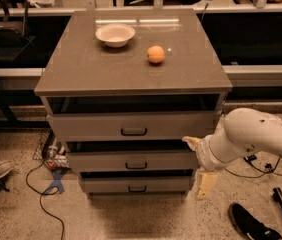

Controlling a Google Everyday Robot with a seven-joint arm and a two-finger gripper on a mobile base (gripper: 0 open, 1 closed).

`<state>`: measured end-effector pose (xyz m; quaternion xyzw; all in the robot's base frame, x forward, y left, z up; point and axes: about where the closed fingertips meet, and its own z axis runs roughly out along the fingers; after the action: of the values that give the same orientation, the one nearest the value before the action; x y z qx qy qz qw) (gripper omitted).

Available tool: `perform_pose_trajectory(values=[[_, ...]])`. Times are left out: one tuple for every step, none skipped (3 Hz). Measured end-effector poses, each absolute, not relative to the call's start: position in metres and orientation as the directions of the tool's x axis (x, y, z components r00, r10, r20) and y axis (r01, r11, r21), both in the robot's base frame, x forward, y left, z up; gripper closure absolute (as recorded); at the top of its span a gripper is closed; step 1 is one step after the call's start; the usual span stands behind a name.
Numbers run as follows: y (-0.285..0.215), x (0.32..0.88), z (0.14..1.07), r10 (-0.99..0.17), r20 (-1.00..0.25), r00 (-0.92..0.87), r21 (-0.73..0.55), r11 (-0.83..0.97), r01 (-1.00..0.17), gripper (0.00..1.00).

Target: Open middle drawer

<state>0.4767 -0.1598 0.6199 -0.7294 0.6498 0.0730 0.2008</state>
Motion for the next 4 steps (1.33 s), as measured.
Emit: perform_pose_trajectory(values=[[-0.160, 0.477, 0.620, -0.919, -0.367, 0.145, -0.198, -0.075, -0.977, 0.00], [-0.151, 0.482, 0.579, -0.918, -0.352, 0.186, -0.173, -0.131, -0.976, 0.00], [-0.142, 0.491, 0.536, -0.922, -0.322, 0.215, -0.163, -0.170, -0.972, 0.00], [-0.126, 0.508, 0.480, -0.916, -0.323, 0.237, -0.149, -0.199, -0.969, 0.00]])
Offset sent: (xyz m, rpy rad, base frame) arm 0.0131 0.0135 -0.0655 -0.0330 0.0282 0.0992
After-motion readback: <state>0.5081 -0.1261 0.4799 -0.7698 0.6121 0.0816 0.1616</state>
